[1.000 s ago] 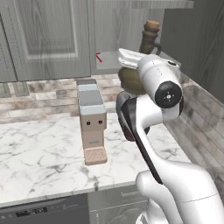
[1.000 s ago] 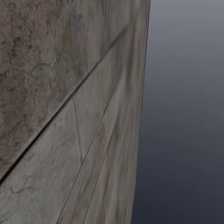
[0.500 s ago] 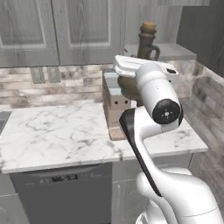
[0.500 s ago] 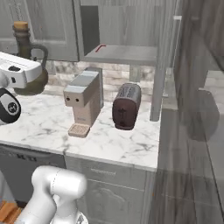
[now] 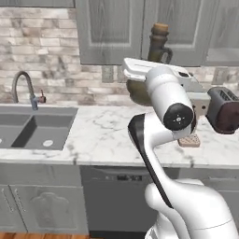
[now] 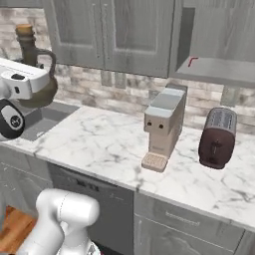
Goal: The dining table condiment station is running low on oil/vinegar bottle. Refill the condiment station by opening the cabinet and taking the oil/vinegar bottle from the cabinet and placing it on the dining table.
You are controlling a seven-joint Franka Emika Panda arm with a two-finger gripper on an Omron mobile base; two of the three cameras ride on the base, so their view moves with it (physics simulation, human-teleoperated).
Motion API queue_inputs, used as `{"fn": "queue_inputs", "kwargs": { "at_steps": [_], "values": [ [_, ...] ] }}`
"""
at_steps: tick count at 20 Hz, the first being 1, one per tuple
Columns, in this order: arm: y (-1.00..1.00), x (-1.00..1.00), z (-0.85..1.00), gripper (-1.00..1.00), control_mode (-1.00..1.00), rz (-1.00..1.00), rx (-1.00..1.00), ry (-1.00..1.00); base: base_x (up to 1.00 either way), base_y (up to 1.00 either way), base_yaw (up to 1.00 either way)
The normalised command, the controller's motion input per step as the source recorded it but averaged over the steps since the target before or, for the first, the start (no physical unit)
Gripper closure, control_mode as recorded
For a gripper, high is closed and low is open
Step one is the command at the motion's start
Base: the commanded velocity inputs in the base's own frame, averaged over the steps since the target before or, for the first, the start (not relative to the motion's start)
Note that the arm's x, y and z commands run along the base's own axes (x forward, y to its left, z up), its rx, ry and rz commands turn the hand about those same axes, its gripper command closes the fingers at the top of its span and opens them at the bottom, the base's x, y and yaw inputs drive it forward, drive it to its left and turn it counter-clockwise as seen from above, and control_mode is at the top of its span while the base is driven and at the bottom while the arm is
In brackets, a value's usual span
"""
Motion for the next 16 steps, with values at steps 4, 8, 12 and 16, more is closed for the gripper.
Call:
{"fn": "queue_inputs", "kwargs": {
  "at_steps": [4, 8, 12, 16],
  "values": [
    [0.0, 0.0, 0.0, 1.0, 1.0, 0.0, 0.0, 0.0, -0.01, 0.85, 0.44],
    [0.0, 0.0, 0.0, 1.0, 1.0, 0.0, 0.0, 0.0, -0.05, 0.88, 0.49],
    [0.0, 0.0, 0.0, 1.0, 1.0, 0.0, 0.0, 0.0, -0.05, 0.82, 0.52],
    [0.0, 0.0, 0.0, 1.0, 1.0, 0.0, 0.0, 0.0, -0.07, 0.79, 0.53]
  ]
}}
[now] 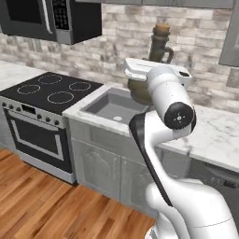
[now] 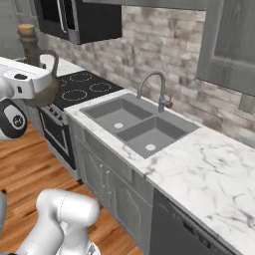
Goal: The dining table condiment station is running low on oil/vinegar bottle. Refill the condiment station by opening the cabinet and taking the oil/vinegar bottle from the cabinet and placing it on the dining table.
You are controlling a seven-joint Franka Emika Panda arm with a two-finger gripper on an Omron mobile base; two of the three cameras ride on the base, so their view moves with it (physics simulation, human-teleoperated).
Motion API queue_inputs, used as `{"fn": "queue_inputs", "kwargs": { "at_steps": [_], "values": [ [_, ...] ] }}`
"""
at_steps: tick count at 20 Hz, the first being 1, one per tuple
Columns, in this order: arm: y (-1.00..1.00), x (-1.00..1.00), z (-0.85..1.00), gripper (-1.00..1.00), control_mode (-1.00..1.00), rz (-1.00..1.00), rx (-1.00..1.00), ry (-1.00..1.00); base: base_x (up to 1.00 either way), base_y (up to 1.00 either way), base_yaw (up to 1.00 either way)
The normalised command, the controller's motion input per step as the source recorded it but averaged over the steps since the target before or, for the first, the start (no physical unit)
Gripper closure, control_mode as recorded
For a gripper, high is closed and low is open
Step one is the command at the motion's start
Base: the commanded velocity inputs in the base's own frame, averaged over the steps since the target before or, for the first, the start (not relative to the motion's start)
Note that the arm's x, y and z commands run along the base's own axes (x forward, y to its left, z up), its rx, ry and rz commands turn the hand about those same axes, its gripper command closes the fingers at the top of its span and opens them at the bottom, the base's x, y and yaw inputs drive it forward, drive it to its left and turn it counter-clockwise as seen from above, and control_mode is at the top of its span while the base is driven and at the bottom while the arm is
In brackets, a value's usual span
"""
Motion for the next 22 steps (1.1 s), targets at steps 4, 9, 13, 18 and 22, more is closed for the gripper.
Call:
{"fn": "queue_inputs", "kwargs": {
  "at_steps": [4, 9, 13, 18, 22],
  "values": [
    [0.0, 0.0, 0.0, 1.0, 1.0, 0.0, 0.0, 0.0, -0.1, 0.78, 0.54],
    [0.0, 0.0, 0.0, 1.0, 1.0, 0.0, 0.0, 0.0, -0.08, 0.72, 0.53],
    [0.0, 0.0, 0.0, 1.0, 1.0, 0.0, 0.0, 0.0, -0.04, 0.64, 0.51],
    [0.0, 0.0, 0.0, 1.0, 1.0, 0.0, 0.0, 0.0, -0.02, 0.54, 0.52],
    [0.0, 0.0, 0.0, 1.0, 1.0, 0.0, 0.0, 0.0, 0.0, 0.52, 0.52]
  ]
}}
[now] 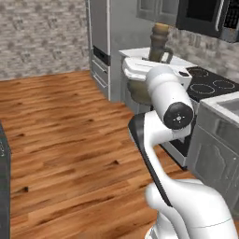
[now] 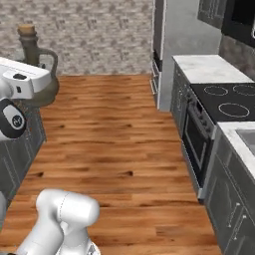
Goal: The dining table condiment station is running low on oil/vinegar bottle. Refill the condiment station by opening the cabinet and taking the oil/vinegar bottle from the cabinet and placing it on the dining table.
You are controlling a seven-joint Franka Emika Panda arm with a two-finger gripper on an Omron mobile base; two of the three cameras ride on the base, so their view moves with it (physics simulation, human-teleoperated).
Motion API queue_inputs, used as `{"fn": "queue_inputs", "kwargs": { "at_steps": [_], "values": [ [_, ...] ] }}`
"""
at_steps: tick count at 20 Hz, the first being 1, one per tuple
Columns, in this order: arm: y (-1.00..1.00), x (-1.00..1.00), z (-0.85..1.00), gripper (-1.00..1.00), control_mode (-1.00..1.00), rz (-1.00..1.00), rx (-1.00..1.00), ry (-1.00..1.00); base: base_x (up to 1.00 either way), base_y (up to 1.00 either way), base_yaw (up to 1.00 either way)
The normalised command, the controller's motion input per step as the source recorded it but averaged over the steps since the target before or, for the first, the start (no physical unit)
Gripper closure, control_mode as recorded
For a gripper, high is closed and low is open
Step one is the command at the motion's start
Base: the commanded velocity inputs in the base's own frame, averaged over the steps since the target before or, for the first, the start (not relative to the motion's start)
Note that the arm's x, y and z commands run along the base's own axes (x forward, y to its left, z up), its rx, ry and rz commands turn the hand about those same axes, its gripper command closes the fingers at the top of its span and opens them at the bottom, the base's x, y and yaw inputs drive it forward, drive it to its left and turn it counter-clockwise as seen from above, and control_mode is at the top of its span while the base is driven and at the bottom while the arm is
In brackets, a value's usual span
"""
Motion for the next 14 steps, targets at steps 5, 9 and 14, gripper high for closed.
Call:
{"fn": "queue_inputs", "kwargs": {
  "at_steps": [5, 9, 14],
  "values": [
    [0.0, 0.0, 0.0, 1.0, 1.0, 0.0, 0.0, 0.0, 0.0, 0.51, 0.51],
    [0.0, 0.0, 0.0, 1.0, 1.0, 0.0, 0.0, 0.0, 0.0, 0.5, 0.45],
    [0.0, 0.0, 0.0, 1.0, 1.0, 0.0, 0.0, 0.0, -0.01, 0.2, 0.38]
  ]
}}
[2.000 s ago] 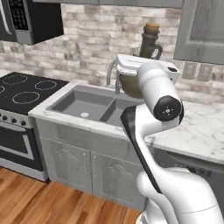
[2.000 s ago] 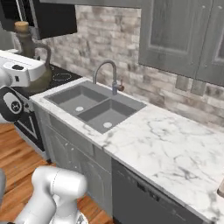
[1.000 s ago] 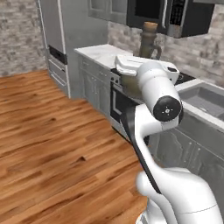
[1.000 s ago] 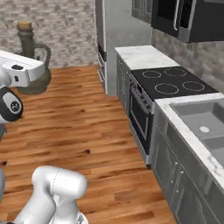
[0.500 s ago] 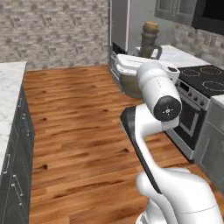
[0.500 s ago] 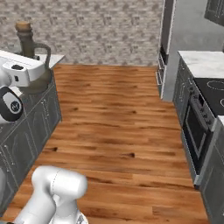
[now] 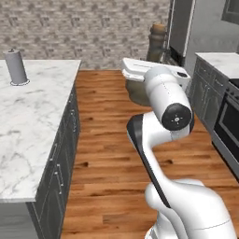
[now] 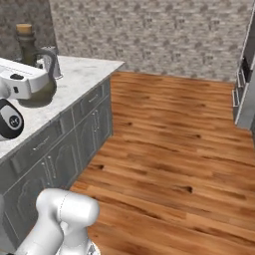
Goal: The dining table condiment station is running low on oil/vinegar bottle. Refill the condiment station by opening the cabinet and taking the oil/vinegar bottle from the cabinet and placing it on the dining table.
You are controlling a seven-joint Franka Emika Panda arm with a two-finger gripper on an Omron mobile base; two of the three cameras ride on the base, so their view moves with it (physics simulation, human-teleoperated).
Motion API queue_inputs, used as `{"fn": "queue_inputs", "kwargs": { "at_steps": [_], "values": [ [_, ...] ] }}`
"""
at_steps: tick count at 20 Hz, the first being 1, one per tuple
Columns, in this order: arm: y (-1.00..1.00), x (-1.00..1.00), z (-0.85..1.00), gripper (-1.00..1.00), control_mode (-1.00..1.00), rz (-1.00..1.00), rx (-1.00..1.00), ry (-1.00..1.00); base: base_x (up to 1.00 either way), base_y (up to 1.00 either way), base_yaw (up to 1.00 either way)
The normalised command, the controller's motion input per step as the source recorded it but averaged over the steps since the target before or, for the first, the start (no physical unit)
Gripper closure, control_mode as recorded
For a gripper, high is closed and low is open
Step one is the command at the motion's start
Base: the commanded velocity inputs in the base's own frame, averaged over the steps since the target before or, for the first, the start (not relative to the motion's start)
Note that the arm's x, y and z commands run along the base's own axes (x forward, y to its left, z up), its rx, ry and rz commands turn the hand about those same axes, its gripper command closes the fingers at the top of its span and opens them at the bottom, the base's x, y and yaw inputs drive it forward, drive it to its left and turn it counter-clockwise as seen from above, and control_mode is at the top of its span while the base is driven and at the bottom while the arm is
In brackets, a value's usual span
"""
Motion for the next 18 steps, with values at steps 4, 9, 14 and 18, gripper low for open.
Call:
{"fn": "queue_inputs", "kwargs": {
  "at_steps": [4, 9, 14, 18],
  "values": [
    [0.0, 0.0, 0.0, 1.0, 1.0, 0.0, 0.0, 0.0, -0.19, 0.23, 0.36],
    [0.0, 0.0, 0.0, 1.0, 1.0, 0.0, 0.0, 0.0, -0.51, 0.54, 0.31],
    [0.0, 0.0, 0.0, 1.0, 1.0, 0.0, 0.0, 0.0, -0.38, 0.96, 0.2],
    [0.0, 0.0, 0.0, 1.0, 1.0, 0.0, 0.0, 0.0, -0.05, 1.0, 0.07]
  ]
}}
